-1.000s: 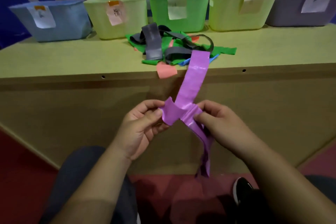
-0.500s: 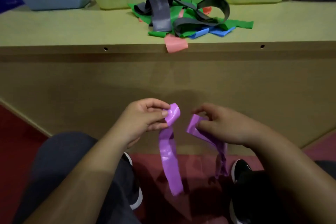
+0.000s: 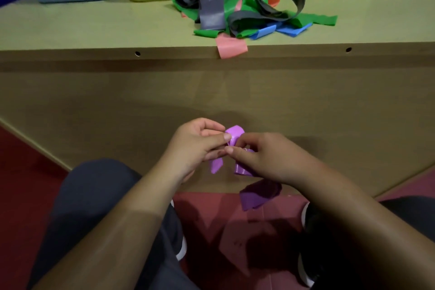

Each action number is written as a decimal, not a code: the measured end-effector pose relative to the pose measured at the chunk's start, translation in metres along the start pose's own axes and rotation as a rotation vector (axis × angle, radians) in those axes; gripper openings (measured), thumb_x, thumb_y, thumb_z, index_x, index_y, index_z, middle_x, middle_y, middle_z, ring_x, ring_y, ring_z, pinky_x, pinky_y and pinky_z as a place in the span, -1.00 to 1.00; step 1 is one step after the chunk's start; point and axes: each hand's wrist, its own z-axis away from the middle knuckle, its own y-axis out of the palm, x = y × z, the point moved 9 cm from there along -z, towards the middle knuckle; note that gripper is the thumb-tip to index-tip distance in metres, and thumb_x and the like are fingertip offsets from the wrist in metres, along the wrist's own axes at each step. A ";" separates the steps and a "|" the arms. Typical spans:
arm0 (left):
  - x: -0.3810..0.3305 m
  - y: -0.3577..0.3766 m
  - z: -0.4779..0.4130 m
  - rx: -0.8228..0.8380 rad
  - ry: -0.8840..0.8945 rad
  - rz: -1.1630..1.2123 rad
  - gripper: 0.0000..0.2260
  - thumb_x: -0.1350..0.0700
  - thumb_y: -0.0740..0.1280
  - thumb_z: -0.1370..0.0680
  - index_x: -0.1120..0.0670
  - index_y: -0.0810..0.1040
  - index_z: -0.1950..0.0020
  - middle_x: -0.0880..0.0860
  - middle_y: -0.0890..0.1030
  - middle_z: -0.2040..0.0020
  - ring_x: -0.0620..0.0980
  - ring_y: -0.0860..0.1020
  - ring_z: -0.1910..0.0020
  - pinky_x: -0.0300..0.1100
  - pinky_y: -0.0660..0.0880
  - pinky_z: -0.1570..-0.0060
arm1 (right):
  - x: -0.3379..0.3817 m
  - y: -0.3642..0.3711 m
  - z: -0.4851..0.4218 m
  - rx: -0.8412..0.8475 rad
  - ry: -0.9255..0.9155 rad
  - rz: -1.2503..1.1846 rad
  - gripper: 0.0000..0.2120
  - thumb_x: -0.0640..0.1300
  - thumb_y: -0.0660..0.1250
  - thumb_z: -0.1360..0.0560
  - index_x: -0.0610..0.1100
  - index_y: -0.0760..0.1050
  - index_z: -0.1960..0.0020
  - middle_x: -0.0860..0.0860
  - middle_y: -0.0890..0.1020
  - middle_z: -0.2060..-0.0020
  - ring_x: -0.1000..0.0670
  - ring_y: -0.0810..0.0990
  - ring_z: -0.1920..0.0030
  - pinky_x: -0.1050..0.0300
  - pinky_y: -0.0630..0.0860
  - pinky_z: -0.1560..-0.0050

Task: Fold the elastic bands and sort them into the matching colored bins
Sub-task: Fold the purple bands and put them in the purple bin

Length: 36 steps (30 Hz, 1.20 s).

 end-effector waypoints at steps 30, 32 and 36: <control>-0.026 0.024 0.001 0.195 0.603 -1.175 -0.81 0.27 0.38 -0.54 0.02 0.52 -0.07 -0.11 0.50 0.05 -0.14 0.50 0.16 -0.17 0.47 0.08 | -0.003 -0.007 -0.003 0.012 -0.044 0.100 -0.60 0.35 0.19 -0.30 0.09 0.62 0.22 0.04 0.62 0.42 0.02 0.55 0.40 0.02 0.54 0.31; -0.025 0.028 -0.002 0.202 0.626 -1.245 -0.79 0.27 0.33 -0.53 0.02 0.46 -0.09 -0.07 0.47 -0.03 -0.02 0.49 0.06 -0.02 0.49 0.03 | -0.004 -0.010 -0.005 -0.021 -0.034 0.136 -0.64 0.33 0.17 -0.28 0.13 0.60 0.25 0.08 0.63 0.41 0.05 0.55 0.41 0.02 0.54 0.32; -0.018 0.023 -0.010 0.083 0.545 -0.996 -0.72 0.26 0.37 -0.52 0.02 0.50 -0.19 -0.07 0.53 -0.08 -0.05 0.56 0.07 -0.18 0.50 0.03 | -0.005 -0.011 -0.008 -0.057 -0.028 0.035 -0.83 0.09 0.40 -0.46 0.08 0.63 0.27 0.05 0.61 0.42 0.08 0.51 0.41 0.02 0.51 0.27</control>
